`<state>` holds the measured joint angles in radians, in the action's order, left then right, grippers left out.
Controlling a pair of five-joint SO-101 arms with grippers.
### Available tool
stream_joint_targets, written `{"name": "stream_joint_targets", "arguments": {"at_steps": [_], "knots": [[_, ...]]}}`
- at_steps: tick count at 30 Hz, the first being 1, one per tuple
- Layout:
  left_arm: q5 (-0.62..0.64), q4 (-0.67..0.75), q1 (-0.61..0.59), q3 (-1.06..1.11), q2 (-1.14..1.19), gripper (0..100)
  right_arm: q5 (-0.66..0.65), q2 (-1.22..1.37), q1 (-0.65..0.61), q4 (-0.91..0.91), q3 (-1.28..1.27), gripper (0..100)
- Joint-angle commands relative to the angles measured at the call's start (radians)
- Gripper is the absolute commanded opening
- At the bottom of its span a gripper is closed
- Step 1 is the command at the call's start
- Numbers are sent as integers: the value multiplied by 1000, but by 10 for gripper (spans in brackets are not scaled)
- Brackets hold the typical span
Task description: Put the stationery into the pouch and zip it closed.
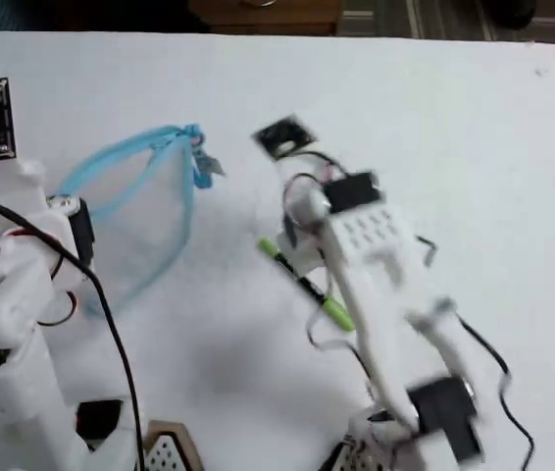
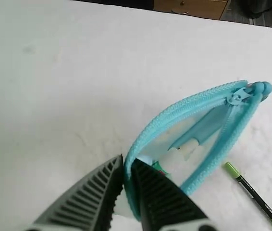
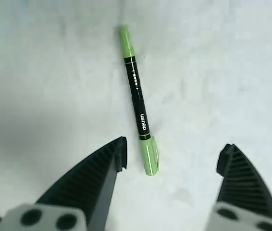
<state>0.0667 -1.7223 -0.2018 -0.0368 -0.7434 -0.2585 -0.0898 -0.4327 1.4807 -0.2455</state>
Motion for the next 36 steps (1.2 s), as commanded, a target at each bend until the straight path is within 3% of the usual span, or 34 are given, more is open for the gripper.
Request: {"name": "stream_joint_targets", "arguments": {"at_steps": [1,16,18,23,30,36], "knots": [[-3,23,7,-9,-10,22,-18,140,-33,-50,20,300],[-3,23,8,-5,-10,22,-21,404,-122,-269,26,296],[-3,23,8,-5,-10,22,-21,435,-139,-280,26,260],[-3,20,8,-5,-10,22,-23,472,-140,-312,28,14],[-3,20,8,-5,-10,22,-15,417,-88,-306,40,19],[-3,20,8,-6,-10,22,28,186,-16,-308,41,16]]}}
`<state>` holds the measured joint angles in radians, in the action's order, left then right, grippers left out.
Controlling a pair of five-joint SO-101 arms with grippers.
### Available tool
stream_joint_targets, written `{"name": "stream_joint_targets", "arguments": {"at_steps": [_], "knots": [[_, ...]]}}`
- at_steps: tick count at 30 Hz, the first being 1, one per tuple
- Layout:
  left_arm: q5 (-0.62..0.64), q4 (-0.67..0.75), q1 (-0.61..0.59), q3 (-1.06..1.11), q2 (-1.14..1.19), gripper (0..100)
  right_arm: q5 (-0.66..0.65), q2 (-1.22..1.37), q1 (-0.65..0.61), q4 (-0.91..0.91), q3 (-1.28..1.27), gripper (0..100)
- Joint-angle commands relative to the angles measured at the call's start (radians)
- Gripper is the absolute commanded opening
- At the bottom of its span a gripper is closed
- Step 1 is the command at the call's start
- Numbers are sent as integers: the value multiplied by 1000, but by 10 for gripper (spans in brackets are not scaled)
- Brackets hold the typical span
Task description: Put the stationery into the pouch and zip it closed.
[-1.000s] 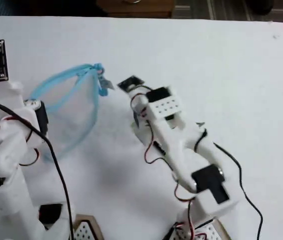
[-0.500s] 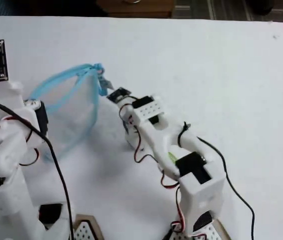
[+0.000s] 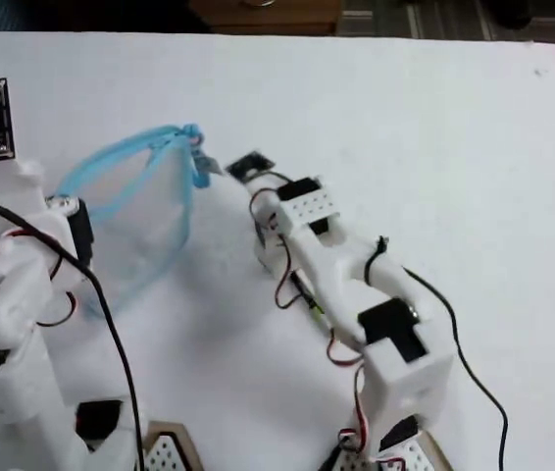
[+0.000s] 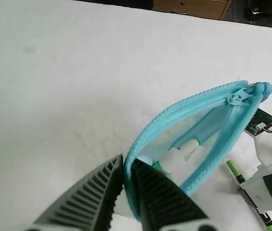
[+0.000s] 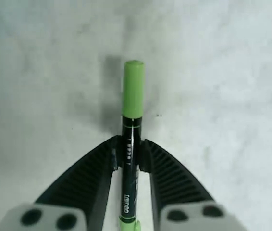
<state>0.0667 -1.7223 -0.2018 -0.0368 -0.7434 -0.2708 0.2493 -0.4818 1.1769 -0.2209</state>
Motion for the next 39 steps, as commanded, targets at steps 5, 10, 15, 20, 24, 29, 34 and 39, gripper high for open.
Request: {"name": "stream_joint_targets", "arguments": {"at_steps": [5,10,15,20,24,29,34,39], "knots": [[-3,20,8,-6,-10,22,210,-472,54,-8,18,16],[-3,18,8,-8,-10,22,473,-816,36,-137,40,16],[-3,17,8,-9,-15,22,638,-1033,-48,-440,44,16],[-3,17,8,-6,-13,22,790,-1052,-130,-742,44,16],[-3,17,8,-6,-13,22,793,-954,-203,-780,46,16],[-3,18,8,-6,-13,22,790,-835,-251,-797,46,16],[-3,18,8,-11,-13,22,787,-754,-265,-794,49,16],[-3,21,8,-12,-12,22,732,-676,-266,-788,48,16]]}}
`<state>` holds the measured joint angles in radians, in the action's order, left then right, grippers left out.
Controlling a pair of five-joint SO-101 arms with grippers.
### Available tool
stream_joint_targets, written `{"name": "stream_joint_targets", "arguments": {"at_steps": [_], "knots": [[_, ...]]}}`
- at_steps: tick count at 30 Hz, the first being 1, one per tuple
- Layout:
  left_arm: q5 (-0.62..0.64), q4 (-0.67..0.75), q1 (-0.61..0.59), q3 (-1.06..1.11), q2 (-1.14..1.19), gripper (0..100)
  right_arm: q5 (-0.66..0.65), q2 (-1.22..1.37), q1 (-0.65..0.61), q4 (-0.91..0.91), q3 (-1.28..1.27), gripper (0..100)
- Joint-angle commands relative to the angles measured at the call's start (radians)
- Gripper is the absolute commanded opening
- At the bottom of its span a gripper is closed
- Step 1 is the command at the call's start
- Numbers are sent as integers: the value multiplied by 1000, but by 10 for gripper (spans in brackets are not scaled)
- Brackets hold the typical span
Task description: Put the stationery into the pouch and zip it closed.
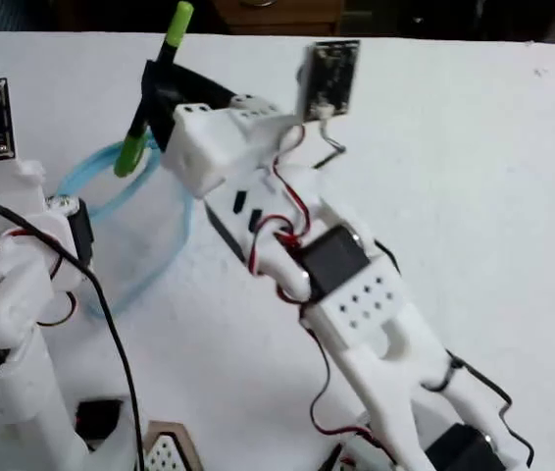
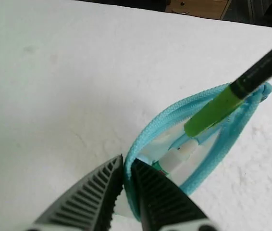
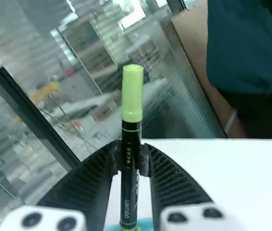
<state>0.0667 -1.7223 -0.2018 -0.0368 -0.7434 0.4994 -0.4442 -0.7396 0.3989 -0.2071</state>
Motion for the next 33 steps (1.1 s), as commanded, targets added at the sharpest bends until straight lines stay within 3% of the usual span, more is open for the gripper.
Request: {"name": "stream_joint_targets", "arguments": {"at_steps": [1,7,11,15,21,26,31,33], "knots": [[-3,21,8,-12,-12,22,-52,28,-8,-10,34,16],[-3,21,8,-12,-12,22,-210,58,-105,70,34,25],[-3,23,8,-12,-12,22,-236,48,-168,197,38,184],[-3,21,8,-12,-12,22,-236,-12,-148,219,40,330],[-3,23,8,-12,-12,22,-241,-163,-22,262,35,318],[-3,23,8,-12,-12,22,-249,-199,119,430,3,319],[-3,23,8,-12,-12,22,-506,-173,170,461,-245,319],[-3,23,8,-12,-12,22,-548,-150,151,430,-348,319]]}}
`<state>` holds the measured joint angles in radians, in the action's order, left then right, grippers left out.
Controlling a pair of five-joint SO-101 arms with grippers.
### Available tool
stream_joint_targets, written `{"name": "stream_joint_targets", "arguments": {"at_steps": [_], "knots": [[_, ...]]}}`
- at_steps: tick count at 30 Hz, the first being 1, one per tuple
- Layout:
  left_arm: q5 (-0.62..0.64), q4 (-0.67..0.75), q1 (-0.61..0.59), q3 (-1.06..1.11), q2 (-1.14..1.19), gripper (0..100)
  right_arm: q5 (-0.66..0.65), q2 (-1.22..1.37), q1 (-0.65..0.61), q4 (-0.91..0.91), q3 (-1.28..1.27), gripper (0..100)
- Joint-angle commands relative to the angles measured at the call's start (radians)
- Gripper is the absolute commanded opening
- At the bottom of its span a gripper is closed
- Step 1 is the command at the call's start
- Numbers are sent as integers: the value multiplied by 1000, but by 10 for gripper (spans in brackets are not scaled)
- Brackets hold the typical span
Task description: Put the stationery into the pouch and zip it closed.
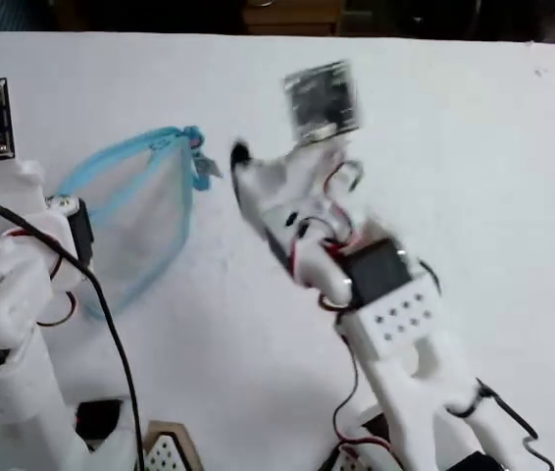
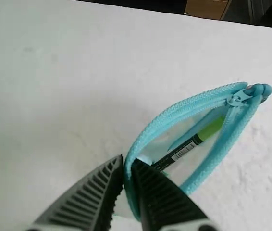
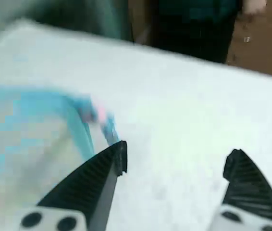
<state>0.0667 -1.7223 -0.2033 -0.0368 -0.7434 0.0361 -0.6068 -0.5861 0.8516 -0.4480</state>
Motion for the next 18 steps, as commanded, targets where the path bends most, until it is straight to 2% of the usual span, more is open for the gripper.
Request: {"name": "stream_joint_targets", "arguments": {"at_steps": [1,9,14,18], "knots": [[-3,21,10,-12,-12,22,-81,25,-15,-61,-152,319],[-3,20,10,-12,-12,22,-34,180,-122,-524,-345,319],[-3,18,10,-12,-12,22,-34,311,-97,-776,-336,319],[-3,23,10,-9,-10,22,-34,346,-84,-862,-287,319]]}}
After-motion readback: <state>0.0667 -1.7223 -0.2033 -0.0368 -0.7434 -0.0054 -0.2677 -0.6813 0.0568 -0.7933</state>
